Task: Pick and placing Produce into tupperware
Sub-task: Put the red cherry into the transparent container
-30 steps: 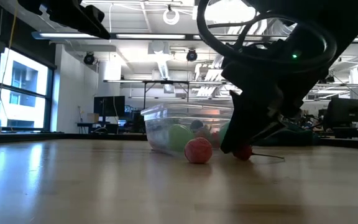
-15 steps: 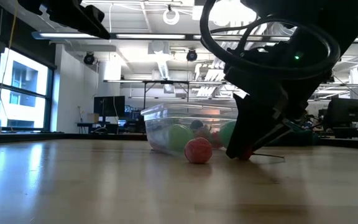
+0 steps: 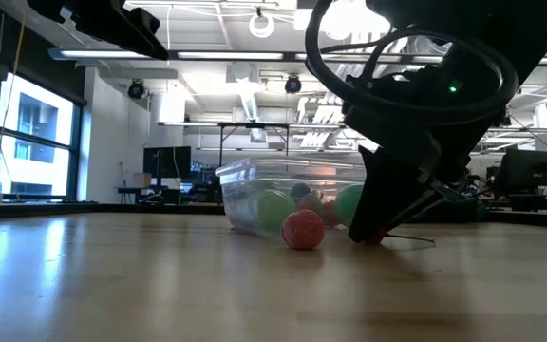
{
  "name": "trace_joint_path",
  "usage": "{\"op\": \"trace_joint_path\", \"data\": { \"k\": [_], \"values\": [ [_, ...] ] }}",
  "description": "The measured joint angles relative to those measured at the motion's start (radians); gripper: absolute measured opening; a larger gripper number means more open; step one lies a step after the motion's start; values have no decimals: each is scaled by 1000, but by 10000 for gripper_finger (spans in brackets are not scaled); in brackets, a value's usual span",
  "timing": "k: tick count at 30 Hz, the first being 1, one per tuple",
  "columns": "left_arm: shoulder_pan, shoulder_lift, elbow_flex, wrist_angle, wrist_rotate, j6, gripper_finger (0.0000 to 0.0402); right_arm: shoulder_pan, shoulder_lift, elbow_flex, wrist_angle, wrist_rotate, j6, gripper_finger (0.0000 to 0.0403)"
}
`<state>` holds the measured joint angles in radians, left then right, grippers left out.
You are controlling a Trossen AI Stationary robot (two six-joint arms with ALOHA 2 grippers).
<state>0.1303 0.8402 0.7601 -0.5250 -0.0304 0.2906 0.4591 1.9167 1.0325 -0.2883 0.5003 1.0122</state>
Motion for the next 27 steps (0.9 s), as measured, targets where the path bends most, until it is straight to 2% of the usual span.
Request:
{"op": "trace_joint_path", "data": {
  "k": [13,23,27],
  "values": [
    [0,0,0,0,0,0,179,1,0,0,5,-3,0,78],
    [0,0,0,0,0,0,179,45,-56,-1,10,-23,-48,76],
    [0,0,0,0,0,0,179,84,-100,-1,38,8,-92,76]
  ]
}}
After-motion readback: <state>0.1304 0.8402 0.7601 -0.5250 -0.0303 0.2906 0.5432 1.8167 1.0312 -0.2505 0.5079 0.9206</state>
